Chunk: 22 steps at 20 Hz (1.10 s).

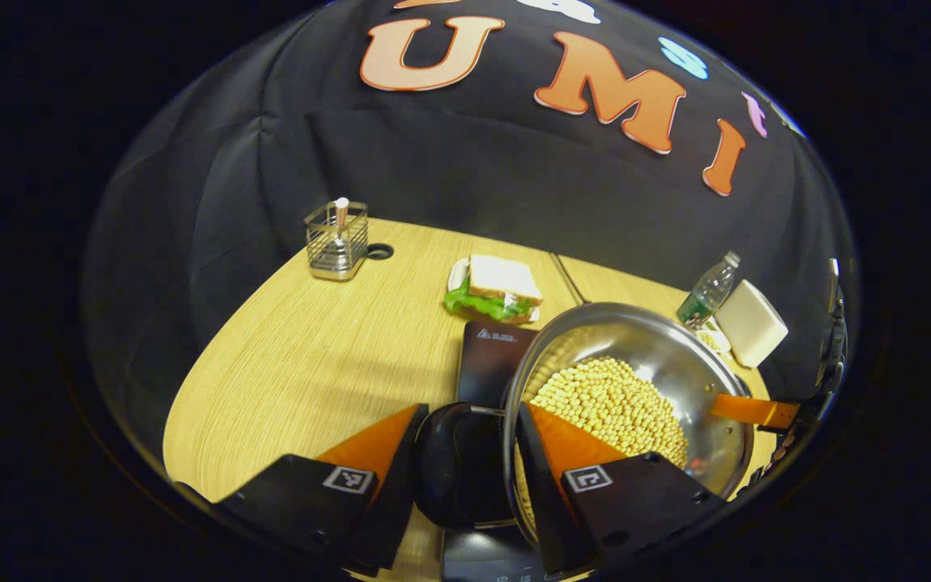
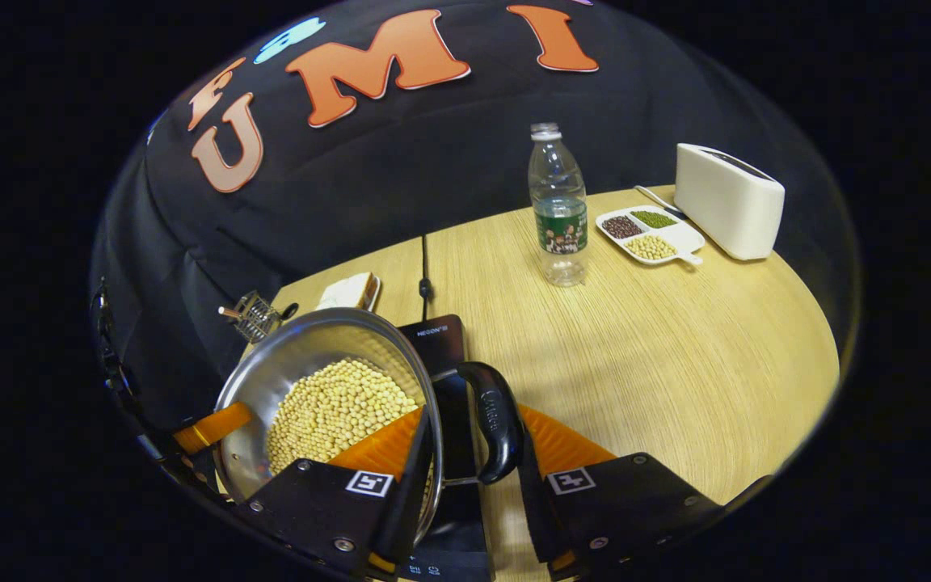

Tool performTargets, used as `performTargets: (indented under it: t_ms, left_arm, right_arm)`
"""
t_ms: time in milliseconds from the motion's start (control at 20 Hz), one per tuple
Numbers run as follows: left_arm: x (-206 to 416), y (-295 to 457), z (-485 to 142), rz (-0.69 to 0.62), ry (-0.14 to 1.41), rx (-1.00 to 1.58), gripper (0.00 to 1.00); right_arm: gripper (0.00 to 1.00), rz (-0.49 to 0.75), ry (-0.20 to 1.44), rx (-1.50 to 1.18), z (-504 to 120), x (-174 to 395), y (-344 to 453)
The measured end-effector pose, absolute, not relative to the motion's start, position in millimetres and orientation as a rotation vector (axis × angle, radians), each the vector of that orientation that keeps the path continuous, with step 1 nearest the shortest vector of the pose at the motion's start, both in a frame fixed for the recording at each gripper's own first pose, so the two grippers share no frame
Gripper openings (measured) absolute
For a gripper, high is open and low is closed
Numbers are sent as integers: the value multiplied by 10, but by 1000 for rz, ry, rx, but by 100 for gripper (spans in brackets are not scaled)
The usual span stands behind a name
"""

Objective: First push the handle of the pot to place it horizontally, then grasp the pot with both hands and set it on the induction cooktop.

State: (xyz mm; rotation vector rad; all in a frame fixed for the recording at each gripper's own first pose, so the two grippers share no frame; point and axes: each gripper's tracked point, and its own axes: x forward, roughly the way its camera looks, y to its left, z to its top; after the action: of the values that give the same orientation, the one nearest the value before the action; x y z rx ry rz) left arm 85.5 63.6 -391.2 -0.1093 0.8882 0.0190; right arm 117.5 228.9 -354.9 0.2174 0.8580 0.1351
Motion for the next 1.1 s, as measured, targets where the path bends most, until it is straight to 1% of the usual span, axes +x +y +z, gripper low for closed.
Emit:
performTargets:
  t_ms: [50,100,150,200,250,300,650,850,950,1000,1050,1100]
  left_arm:
    - [917,697,-3879,36,853,-84,78]
    - [998,765,-3782,56,812,-49,80]
    - [1049,835,-3659,76,766,-17,87]
    - [1111,893,-3517,91,720,6,95]
    - [1163,904,-3384,99,678,22,99]
    - [1178,891,-3224,104,636,36,98]
    - [1122,532,-1668,69,347,66,98]
    - [909,317,-970,51,237,44,98]
    - [784,223,-587,37,172,-6,100]
    - [679,188,-420,43,147,-23,99]
    - [588,225,-286,56,125,-33,98]
    - [441,240,-134,66,101,-38,99]
  right_arm:
    - [57,138,840,215,-3505,1166,2254]
    - [63,132,812,211,-3410,1185,2179]
    - [68,120,789,204,-3339,1197,2086]
    - [82,110,761,201,-3237,1212,1996]
    - [89,99,732,195,-3113,1211,1897]
    - [95,89,698,187,-2985,1229,1784]
    - [95,33,454,98,-1821,1082,1002]
    - [95,-5,331,41,-1227,863,611]
    - [95,-17,278,36,-957,743,445]
    - [100,-20,261,34,-860,679,372]
    - [95,-24,243,28,-766,607,288]
    - [95,-31,225,17,-679,555,203]
